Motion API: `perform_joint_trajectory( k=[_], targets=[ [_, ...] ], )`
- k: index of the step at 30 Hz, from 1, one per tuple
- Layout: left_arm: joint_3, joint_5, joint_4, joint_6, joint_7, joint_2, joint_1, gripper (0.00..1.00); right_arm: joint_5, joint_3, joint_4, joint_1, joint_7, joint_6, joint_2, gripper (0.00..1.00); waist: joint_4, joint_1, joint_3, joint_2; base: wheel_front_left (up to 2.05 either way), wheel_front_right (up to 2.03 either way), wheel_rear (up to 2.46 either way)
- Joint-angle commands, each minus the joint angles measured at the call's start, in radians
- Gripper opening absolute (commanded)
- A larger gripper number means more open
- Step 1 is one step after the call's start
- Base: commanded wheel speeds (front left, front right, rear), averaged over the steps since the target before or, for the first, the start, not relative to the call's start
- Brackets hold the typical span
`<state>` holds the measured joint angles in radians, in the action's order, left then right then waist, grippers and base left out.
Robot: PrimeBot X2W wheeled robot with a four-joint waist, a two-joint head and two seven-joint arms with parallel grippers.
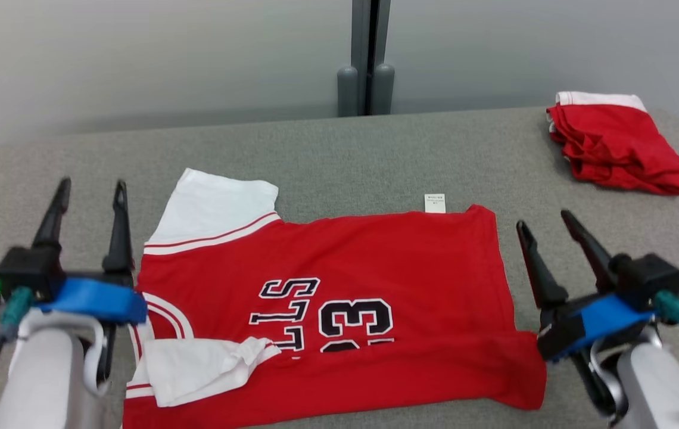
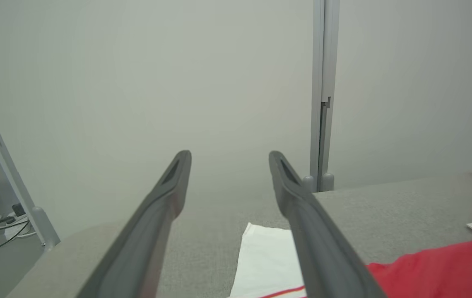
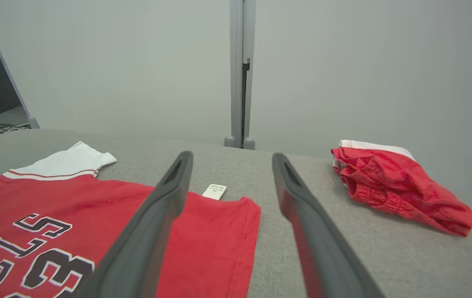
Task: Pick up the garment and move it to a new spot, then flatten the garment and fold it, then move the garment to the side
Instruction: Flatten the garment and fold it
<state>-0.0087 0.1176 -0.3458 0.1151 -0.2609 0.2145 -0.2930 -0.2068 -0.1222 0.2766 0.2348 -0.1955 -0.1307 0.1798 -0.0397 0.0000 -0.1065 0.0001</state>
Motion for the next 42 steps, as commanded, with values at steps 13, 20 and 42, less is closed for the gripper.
perform_joint_trajectory(
  k=[13, 20, 42],
  targets=[
    [-0.224, 0.198, -0.256, 0.015, 0.204, 0.154, -0.523, 1.00, -0.139, -0.113, 0.015, 0.353, 0.256, 0.000, 0.114, 1.00, -0.048, 0.0000, -0.277, -0.0001, 0.00, 0.00, 0.00],
    [-0.393, 0.361, -0.372, 0.015, 0.341, 0.225, -0.642, 1.00, -0.170, -0.154, 0.033, 0.415, 0.268, 0.000, 0.128, 1.00, -0.077, 0.0000, -0.363, -0.0001, 0.00, 0.00, 0.00],
    [-0.624, 0.681, -0.515, 0.016, 0.479, 0.287, -0.688, 1.00, -0.221, -0.233, 0.113, 0.482, 0.248, 0.000, 0.133, 1.00, -0.108, 0.0000, -0.426, -0.0001, 0.00, 0.00, 0.00]
  ],
)
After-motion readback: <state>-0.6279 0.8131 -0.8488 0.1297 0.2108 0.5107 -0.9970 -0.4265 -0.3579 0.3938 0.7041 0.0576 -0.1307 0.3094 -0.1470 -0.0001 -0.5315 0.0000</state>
